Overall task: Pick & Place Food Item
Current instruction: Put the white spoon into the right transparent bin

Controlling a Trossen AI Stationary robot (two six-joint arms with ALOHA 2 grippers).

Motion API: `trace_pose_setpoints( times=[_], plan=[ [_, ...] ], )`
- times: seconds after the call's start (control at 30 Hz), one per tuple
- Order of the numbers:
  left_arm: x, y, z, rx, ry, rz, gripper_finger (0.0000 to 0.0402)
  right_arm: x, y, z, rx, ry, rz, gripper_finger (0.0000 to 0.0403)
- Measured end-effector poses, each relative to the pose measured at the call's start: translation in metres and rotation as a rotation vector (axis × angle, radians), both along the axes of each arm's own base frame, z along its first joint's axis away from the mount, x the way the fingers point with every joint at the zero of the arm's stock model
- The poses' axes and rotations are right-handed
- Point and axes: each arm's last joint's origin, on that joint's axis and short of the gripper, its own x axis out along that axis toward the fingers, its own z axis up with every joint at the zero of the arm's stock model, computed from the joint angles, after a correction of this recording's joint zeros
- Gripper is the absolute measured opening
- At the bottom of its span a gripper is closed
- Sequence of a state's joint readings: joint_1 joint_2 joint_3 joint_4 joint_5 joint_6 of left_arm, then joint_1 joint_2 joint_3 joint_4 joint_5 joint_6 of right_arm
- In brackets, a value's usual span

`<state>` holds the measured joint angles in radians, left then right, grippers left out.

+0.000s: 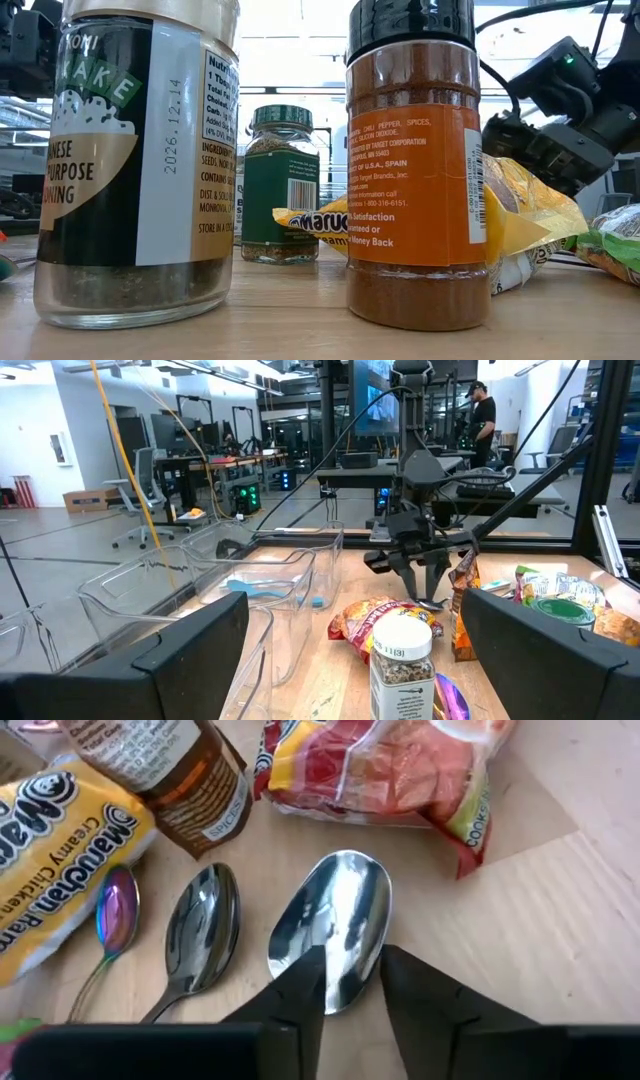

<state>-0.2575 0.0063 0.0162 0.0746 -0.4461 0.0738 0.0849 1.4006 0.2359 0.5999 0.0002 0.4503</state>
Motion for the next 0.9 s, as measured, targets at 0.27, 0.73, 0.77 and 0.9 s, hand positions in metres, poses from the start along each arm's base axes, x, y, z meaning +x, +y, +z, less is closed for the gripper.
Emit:
trace_pose_setpoints(
  times=[0.27, 0.73, 0.77, 0.9],
  plan=[
    [0.0, 0.0, 0.0, 0.0, 0.0, 0.0, 0.0374, 0.002, -0.005, 0.003, -0.058, -0.041, -0.056, 0.0122],
    [0.0, 0.0, 0.0, 0.0, 0.0, 0.0, 0.0374, 0.004, -0.011, 0.005, 0.013, -0.065, -0.059, 0.0126],
    [0.0, 0.0, 0.0, 0.0, 0.0, 0.0, 0.0374, 0.004, -0.011, 0.005, 0.012, -0.063, -0.06, 0.0126],
    [0.0, 0.0, 0.0, 0.0, 0.0, 0.0, 0.0374, 0.004, -0.011, 0.003, 0.009, -0.054, -0.059, 0.0126]
  ],
)
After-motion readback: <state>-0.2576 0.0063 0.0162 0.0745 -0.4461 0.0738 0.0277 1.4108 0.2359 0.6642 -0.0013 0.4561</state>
